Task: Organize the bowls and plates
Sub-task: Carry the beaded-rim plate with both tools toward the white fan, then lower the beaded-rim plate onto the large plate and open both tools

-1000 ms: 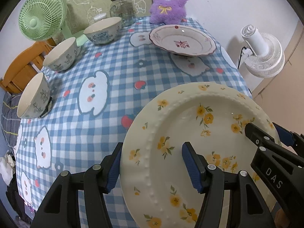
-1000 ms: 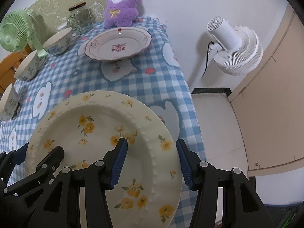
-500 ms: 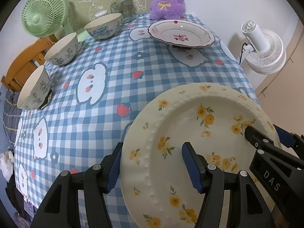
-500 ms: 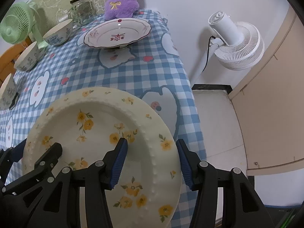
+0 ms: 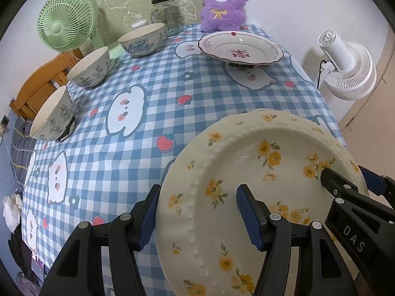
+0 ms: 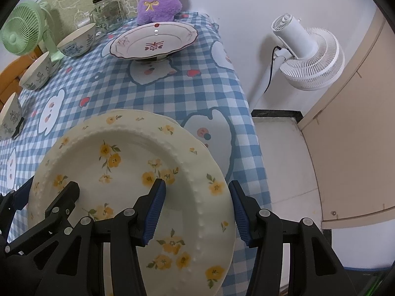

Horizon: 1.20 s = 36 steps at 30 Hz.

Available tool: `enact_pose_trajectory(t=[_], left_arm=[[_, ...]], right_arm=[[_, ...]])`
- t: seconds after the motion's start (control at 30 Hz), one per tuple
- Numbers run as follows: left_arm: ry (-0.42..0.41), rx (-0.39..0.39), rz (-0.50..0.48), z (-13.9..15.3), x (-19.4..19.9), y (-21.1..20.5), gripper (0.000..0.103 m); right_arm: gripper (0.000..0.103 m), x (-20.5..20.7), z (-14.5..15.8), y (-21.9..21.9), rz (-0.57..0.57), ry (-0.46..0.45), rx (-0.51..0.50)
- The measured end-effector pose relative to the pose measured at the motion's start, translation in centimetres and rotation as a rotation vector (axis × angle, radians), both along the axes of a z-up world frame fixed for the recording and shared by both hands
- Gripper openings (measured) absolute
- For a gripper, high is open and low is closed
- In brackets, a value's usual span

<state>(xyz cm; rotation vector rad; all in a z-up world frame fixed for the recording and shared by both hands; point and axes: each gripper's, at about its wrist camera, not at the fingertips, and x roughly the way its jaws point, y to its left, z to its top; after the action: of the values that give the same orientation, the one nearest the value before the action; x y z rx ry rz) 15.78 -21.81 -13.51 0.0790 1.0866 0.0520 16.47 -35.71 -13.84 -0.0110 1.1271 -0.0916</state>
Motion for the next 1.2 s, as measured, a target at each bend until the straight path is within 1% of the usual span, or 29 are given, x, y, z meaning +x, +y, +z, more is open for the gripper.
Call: enact_pose_trajectory(t=[0.13,0.17,0.2,0.23,0.27,0.3,0.4,0.5,0.6,0.67,0.7,0.73,0.77,0.83,0.87,0.9,0.93,1.0,1.2], left_arm=[[-0.014,0.019,0.006,-0.2,-0.2,-0.3,0.062],[-0.027,0.025,-0.001,-0.1,-0.3,-0.5,0.06],[-0.034,0.025,-0.014,-0.1,-0.4,-0.8,0.062],[-0.051,0.038,-0.021,0.1,-0.6,-1.3,0.06],[-0.067,0.033,-0.037,0.3,-0.7,-1.6,0.057],[-0.069,0.018,-0.042,0.3,-0.7,-1.7,0.057],[-0.07,0.006,-0.035,0.5,-0.3,-1.9,0.057],[-0.066,0.009,-0.027,0.4,-0.1,-1.8,0.059],[-0.056,0.008,-0.032,0.5,0.0,-1.9,0.061],[-0.045,-0.004,-0.03,0.5,0.1,-1.7,0.063],[-0.038,-0.014,-0.024,0.6,0.2,-1.6,0.066],[-0.028,-0.026,-0.017,0.6,0.3,-1.3,0.071],[-0.017,-0.037,-0.011,0.6,0.4,-1.1,0.073],[0.008,-0.056,0.004,0.6,0.4,-0.6,0.075],[0.021,-0.067,0.013,0.6,0.5,-0.4,0.075],[0.032,-0.073,0.02,0.6,0.4,-0.2,0.077],[0.04,-0.076,0.024,0.7,0.4,0.0,0.079],[0.039,-0.076,0.023,1.3,0.1,0.0,0.081],[-0.01,-0.081,0.024,4.2,-0.5,-0.1,0.091]], right_arm=[[0.056,0.0,0.0,0.2,-0.003,-0.011,-0.012],[0.056,0.0,-0.2,0.2,-0.007,0.0,-0.024],[0.056,0.1,-0.4,0.0,-0.01,0.0,-0.023],[0.053,0.1,-0.4,-0.2,-0.013,-0.006,-0.016],[0.053,0.1,-0.3,-0.6,-0.019,-0.006,0.005],[0.051,0.2,-0.3,-0.8,-0.026,-0.003,0.012],[0.05,0.4,-0.3,-0.7,-0.022,-0.001,0.013],[0.051,0.5,-0.3,-0.6,-0.019,0.006,0.008],[0.051,0.5,-0.3,-0.8,-0.018,0.017,0.026],[0.051,0.5,-0.2,-1.1,-0.019,0.022,0.05],[0.051,0.5,0.0,-1.3,-0.021,0.021,0.059],[0.053,0.4,0.2,-1.3,-0.021,0.019,0.062],[0.054,0.5,0.5,-1.4,-0.018,0.015,0.062],[0.065,0.4,1.2,-1.5,-0.017,0.0,0.061],[0.067,0.3,1.6,-1.5,-0.016,-0.009,0.065],[0.074,0.3,2.0,-1.5,-0.011,-0.02,0.075],[0.078,0.2,2.6,-1.5,-0.004,-0.036,0.082],[0.079,0.2,3.6,-1.2,0.013,-0.058,0.082],[0.084,0.0,6.6,-0.4,0.052,-0.107,0.104]])
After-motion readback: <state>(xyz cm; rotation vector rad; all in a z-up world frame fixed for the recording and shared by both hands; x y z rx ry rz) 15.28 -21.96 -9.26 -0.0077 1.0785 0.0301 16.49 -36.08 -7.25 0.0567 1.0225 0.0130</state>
